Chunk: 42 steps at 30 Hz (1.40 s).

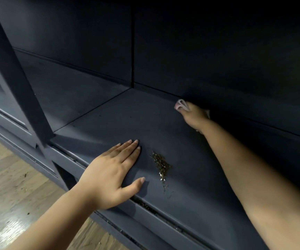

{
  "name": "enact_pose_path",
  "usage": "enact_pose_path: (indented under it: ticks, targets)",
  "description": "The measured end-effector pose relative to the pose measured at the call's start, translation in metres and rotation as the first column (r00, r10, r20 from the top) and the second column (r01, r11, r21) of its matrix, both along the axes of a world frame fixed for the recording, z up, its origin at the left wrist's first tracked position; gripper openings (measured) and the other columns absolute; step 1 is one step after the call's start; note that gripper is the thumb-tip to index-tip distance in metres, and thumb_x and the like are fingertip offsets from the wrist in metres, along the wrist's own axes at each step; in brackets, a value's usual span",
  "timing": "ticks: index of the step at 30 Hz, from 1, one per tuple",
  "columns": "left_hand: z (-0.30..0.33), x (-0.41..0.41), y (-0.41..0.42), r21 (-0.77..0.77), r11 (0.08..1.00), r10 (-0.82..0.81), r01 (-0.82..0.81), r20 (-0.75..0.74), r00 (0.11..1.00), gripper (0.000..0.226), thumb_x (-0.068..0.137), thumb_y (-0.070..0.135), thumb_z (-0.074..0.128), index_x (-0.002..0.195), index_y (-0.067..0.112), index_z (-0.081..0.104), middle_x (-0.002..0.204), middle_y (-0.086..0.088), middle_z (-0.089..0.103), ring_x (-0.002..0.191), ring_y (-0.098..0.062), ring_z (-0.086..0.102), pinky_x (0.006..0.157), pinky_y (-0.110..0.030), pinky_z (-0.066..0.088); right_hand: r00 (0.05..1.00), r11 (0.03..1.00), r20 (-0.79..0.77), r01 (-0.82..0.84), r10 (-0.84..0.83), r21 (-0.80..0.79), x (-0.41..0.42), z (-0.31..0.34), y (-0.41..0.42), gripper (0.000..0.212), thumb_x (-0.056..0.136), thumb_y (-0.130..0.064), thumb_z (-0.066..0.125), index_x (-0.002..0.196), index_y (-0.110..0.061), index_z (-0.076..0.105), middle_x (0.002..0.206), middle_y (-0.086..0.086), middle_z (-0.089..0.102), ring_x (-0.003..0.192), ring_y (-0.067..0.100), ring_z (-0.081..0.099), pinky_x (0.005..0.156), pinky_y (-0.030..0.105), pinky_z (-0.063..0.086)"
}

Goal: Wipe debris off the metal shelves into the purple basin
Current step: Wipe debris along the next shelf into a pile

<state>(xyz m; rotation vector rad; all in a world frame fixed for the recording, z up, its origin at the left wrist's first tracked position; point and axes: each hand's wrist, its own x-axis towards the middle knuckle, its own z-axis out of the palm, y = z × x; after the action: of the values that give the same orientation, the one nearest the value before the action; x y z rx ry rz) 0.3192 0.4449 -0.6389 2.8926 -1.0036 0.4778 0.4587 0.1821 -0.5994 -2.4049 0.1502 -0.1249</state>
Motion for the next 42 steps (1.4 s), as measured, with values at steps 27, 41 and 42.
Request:
enact_pose_path:
  ticks: [27,41,42]
  targets:
    - [-0.004,0.007,0.024,-0.111,0.966,0.23,-0.235,-0.058,0.972,0.071,0.095,0.054,0.026,0.129,-0.001,0.057,0.134,-0.016,0.055,0.125,-0.031,0.052,0.107,-0.032,0.024,0.995,0.995,0.002,-0.097,0.097,-0.009,-0.044,-0.012,-0.005,0.043,0.1,-0.03,0.043,0.141,-0.021,0.041,0.142,0.002,0.045,0.132,0.023,0.04,0.109,0.029,0.029]
    - [-0.004,0.003,0.025,-0.08,0.961,0.261,-0.266,-0.068,0.963,0.076,0.097,0.057,0.018,0.131,0.001,0.055,0.135,-0.015,0.054,0.126,-0.03,0.051,0.108,-0.03,0.021,0.755,0.731,-0.036,-0.644,0.654,-0.228,-0.07,-0.007,0.092,0.05,0.098,-0.014,0.045,0.146,-0.022,0.032,0.153,-0.002,0.029,0.143,0.01,0.02,0.116,0.024,0.016]
    - [-0.003,0.002,0.024,-0.078,0.961,0.262,-0.267,-0.069,0.963,0.078,0.097,0.058,0.015,0.131,0.001,0.055,0.135,-0.015,0.054,0.126,-0.029,0.051,0.107,-0.03,0.021,0.748,0.726,-0.041,-0.655,0.663,-0.211,-0.071,-0.005,0.09,0.049,0.098,-0.014,0.044,0.146,-0.022,0.033,0.153,-0.002,0.03,0.142,0.01,0.021,0.116,0.024,0.017]
